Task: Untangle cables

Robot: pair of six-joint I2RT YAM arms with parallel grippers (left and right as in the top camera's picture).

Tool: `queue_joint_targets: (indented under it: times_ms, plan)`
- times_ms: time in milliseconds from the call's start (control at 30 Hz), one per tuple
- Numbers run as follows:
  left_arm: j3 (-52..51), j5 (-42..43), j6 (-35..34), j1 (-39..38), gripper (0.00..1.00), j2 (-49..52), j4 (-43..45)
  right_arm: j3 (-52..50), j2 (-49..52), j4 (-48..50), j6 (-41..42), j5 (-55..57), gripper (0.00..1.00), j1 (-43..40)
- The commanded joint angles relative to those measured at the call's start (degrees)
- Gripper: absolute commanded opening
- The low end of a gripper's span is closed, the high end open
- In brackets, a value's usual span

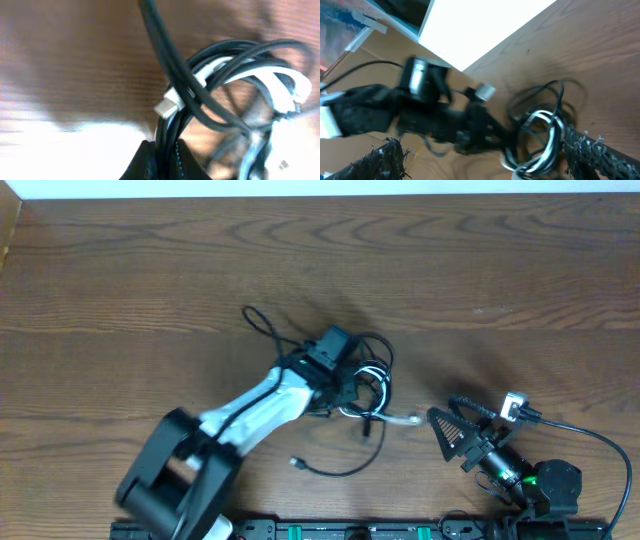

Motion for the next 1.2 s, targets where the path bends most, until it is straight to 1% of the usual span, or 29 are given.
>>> queue_joint_targets:
  times_ms: [0,67,167,233,333,500,567,600,667,767,800,867,1000,1167]
  plan:
    - [0.3,-0.5,17.6,0.6,0.08,-9.0,-0.5,0.8,1.1,-0.7,-1.1,1.5,0.95,0.5]
    - [0.3,-0.5,20.0,0.5,0.07,-13.0,-0.9,1.8,2.8,-3.0,-0.2,1.0,0.92,0.5]
    - [0.3,-0.5,20.1,0.5,0.08,-17.8,-0.8,4.1,6.9,-7.1,-0.2,-0.8,0.9,0.5]
    - [0.2,0.4,20.1,0.5,0.07,-20.3,-0.9,5.7,10.4,-7.0,-0.2,-3.3,0.9,0.5]
    - [0.2,5.8,20.1,0.5,0.08,-22.3,-0.5,8.0,15.3,-4.6,-0.1,-7.6,0.85,0.5]
    - [0.2,15.3,20.1,0.5,0.08,-22.7,1.1,9.1,22.6,5.1,4.2,-16.1,0.74,0.5]
    - [0.2,19.3,20.1,0.5,0.08,-22.7,1.9,9.1,24.7,7.4,4.4,-16.7,0.63,0.5]
    - [0.2,21.3,20.1,0.5,0.08,-22.7,2.5,9.1,25.7,7.8,4.3,-16.6,0.56,0.5]
    - [0.2,25.2,20.1,0.5,0.08,-22.7,4.1,9.1,27.0,7.9,4.3,-16.2,0.47,0.5]
    - [0.2,30.8,20.1,0.5,0.08,-22.7,7.1,9.1,28.3,8.0,2.5,-15.3,0.29,0.5]
    - [0.2,32.9,20.2,0.5,0.08,-22.7,8.5,9.1,28.4,8.0,1.6,-14.9,0.18,0.5]
    - [0.2,34.9,20.4,0.5,0.08,-22.7,10.0,9.1,28.5,7.9,-0.5,-14.2,0.01,0.5]
    - [0.3,35.0,23.0,1.8,0.08,-22.8,10.1,9.1,28.5,6.5,-4.3,-12.5,0.01,0.5]
    - [0.3,35.0,23.1,7.0,0.08,-22.9,10.1,9.1,28.5,-1.8,-8.1,-6.5,0.01,0.5]
